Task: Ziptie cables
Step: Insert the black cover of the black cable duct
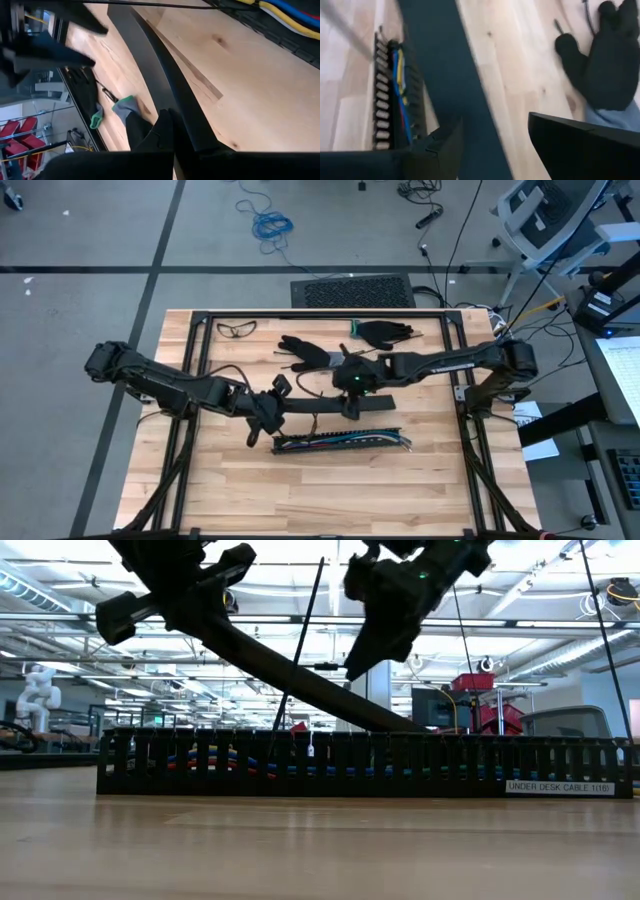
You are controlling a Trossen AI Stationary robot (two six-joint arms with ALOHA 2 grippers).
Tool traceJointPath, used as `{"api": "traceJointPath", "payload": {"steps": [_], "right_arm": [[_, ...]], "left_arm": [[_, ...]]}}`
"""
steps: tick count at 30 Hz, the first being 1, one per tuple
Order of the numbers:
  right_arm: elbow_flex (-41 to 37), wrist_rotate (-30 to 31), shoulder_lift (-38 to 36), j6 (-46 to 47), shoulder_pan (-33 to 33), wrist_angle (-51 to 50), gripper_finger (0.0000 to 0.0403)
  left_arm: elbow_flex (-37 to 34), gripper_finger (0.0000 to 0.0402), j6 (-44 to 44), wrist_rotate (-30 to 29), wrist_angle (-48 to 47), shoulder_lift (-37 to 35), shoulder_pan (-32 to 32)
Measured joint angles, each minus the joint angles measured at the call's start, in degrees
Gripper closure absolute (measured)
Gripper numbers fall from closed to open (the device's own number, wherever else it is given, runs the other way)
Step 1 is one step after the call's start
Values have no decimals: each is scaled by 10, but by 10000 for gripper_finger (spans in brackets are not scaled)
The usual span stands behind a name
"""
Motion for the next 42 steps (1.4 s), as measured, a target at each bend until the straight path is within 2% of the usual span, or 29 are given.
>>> {"api": "traceJointPath", "payload": {"steps": [3,6,8,19,26,31,38,42], "right_arm": [[18,-20,13,0,-8,10,193],[45,-54,23,-8,-10,70,193],[65,-57,31,-28,-9,83,191],[92,-59,81,-141,-10,37,165],[92,-78,79,-146,-24,49,165],[92,-133,81,-135,-47,52,165],[92,-264,99,-119,-79,48,165],[92,-269,102,-127,-82,48,165]], "left_arm": [[0,401,0,-3,6,0,0],[-1,401,0,-4,18,1,1],[-1,401,0,-4,25,1,4],[-1,401,80,3,80,20,60],[-1,401,90,15,130,42,74],[-2,401,93,30,155,41,65],[-2,401,157,32,167,41,65],[-2,401,162,32,173,41,65]]}}
